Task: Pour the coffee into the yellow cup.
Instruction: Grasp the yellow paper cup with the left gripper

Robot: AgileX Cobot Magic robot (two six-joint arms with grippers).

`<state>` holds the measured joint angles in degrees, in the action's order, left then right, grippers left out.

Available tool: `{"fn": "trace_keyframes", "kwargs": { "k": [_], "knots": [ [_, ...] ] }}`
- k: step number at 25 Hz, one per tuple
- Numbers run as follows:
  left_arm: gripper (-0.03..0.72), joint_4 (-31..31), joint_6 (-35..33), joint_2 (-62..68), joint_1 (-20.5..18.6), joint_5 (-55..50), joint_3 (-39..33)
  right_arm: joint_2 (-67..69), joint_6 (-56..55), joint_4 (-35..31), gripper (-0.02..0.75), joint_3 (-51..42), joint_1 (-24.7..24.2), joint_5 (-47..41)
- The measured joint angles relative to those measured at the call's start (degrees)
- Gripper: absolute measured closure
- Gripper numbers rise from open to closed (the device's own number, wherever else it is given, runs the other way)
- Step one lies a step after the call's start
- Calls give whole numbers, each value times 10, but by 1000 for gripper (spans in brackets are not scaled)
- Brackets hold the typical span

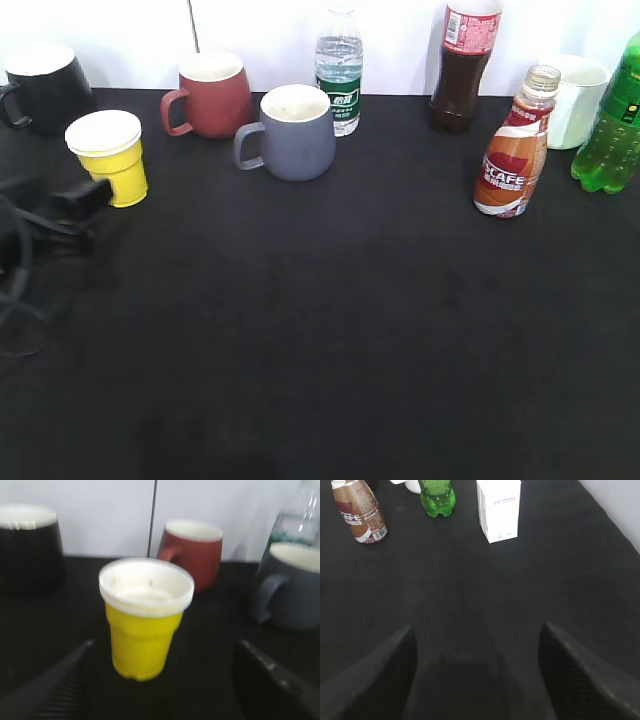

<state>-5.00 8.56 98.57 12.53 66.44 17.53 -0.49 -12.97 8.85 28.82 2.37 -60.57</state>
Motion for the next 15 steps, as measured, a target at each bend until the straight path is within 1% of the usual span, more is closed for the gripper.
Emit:
{"fn": "trace_keyframes", "kwargs": {
  "k": [5, 7, 9, 10, 11, 12, 14, 15],
  "knots": [
    [18, -24, 1, 139, -32, -19, 118, 0, 0, 0, 148, 0, 0, 0],
    [18, -55, 1, 197, -35, -20, 182, 0, 0, 0, 148, 0, 0, 0],
    [20, -56, -1, 233, -35, -13, 238, 0, 0, 0, 148, 0, 0, 0],
    [23, -57, -2, 239, -35, -15, 251, 0, 0, 0, 148, 0, 0, 0],
    [41, -61, -2, 240, -35, -16, 254, 0, 0, 0, 148, 0, 0, 0],
    [81, -65, -3, 241, -36, -18, 256, 0, 0, 0, 148, 0, 0, 0],
    [193, -90, -3, 242, -37, -20, 256, 0, 0, 0, 148, 0, 0, 0],
    [228, -106, -3, 242, -37, -20, 257, 0, 0, 0, 148, 0, 0, 0]
  ]
}}
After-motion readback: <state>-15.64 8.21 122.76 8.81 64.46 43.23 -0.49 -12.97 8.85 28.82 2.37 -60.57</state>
